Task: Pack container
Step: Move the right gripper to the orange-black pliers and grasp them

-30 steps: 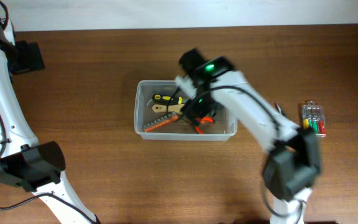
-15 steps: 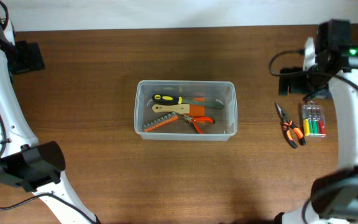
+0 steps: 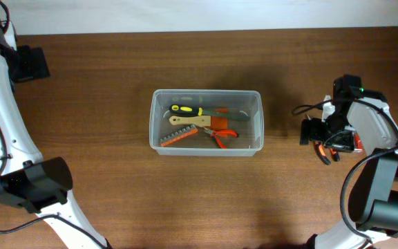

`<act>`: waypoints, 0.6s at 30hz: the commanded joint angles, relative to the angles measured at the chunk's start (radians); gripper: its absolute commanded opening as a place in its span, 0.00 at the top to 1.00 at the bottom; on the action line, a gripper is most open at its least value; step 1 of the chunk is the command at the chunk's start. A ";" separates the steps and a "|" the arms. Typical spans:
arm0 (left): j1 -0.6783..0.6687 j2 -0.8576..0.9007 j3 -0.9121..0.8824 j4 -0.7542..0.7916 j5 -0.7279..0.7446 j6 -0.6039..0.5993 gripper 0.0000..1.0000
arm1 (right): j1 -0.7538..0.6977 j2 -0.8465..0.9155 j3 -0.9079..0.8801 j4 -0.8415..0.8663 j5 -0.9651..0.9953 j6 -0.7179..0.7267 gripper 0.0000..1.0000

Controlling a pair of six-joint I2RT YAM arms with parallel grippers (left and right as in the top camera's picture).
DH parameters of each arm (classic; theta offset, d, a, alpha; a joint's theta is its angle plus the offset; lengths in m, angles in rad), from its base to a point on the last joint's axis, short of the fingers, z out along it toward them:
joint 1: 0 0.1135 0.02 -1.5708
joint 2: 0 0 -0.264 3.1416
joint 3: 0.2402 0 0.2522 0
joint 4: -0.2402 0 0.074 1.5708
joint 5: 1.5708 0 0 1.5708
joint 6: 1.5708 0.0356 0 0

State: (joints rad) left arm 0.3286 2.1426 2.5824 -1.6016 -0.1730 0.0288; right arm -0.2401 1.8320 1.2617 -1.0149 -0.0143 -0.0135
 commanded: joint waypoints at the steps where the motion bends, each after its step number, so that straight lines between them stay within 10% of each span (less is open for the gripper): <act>1: 0.006 -0.003 0.003 -0.001 0.000 -0.014 0.01 | -0.018 -0.006 -0.030 0.033 0.032 -0.085 0.08; 18: 0.006 -0.003 0.003 -0.001 0.000 -0.014 0.01 | -0.015 0.033 -0.088 0.100 -0.012 -0.121 0.17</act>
State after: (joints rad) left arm 0.3286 2.1426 2.5824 -1.6016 -0.1730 0.0288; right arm -0.2531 1.8362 1.1786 -0.9173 -0.0174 -0.1276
